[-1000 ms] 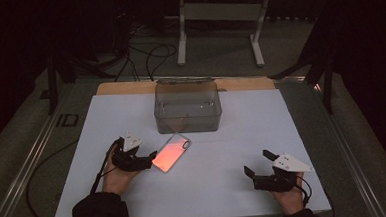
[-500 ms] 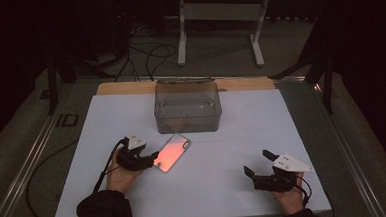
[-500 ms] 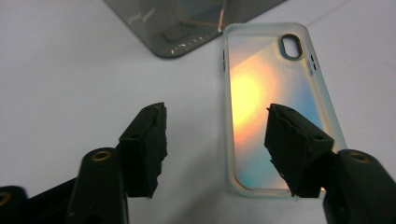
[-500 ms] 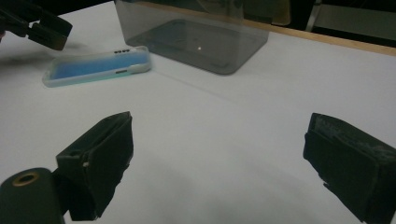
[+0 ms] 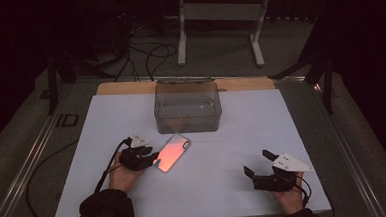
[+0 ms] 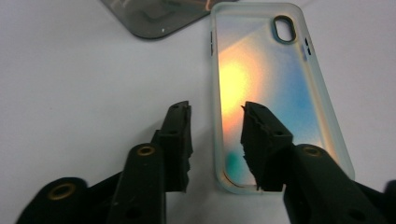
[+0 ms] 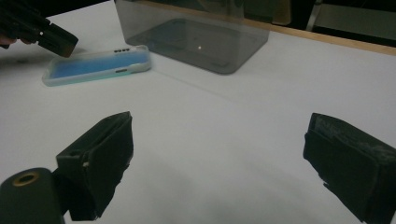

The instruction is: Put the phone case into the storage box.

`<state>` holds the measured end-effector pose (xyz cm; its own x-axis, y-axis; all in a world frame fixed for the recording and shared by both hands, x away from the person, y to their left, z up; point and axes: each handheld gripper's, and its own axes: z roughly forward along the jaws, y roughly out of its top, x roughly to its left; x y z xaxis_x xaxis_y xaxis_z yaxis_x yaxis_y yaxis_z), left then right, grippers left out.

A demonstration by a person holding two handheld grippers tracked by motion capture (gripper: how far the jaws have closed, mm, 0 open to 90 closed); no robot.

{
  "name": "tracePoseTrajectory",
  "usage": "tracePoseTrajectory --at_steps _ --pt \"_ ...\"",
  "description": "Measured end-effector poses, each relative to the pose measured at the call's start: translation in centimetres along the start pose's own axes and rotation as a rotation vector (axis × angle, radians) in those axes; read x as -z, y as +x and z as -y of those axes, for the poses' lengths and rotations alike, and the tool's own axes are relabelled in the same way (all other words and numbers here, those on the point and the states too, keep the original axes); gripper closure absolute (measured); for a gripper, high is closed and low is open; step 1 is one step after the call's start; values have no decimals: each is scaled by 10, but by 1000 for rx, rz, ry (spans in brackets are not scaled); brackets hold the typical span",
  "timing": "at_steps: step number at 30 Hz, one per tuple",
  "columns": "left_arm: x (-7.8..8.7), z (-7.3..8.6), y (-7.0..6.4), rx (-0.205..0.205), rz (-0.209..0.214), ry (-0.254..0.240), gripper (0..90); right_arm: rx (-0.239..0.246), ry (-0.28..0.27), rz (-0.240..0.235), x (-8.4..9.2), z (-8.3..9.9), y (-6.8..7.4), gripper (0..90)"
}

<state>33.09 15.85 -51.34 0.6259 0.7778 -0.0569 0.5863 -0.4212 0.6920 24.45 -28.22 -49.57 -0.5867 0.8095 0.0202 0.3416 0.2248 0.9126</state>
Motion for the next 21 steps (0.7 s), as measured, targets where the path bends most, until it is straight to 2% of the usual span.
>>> tracePoseTrajectory --at_steps 9,16,21 --pt "-5 0 -1 0 5 35 736 2 -1 3 0 0 0 84" --pt "-8 0 -2 8 10 31 800 3 0 4 0 0 0 84" --pt "-9 -3 -3 -3 -8 48 856 4 1 1 0 0 0 84"
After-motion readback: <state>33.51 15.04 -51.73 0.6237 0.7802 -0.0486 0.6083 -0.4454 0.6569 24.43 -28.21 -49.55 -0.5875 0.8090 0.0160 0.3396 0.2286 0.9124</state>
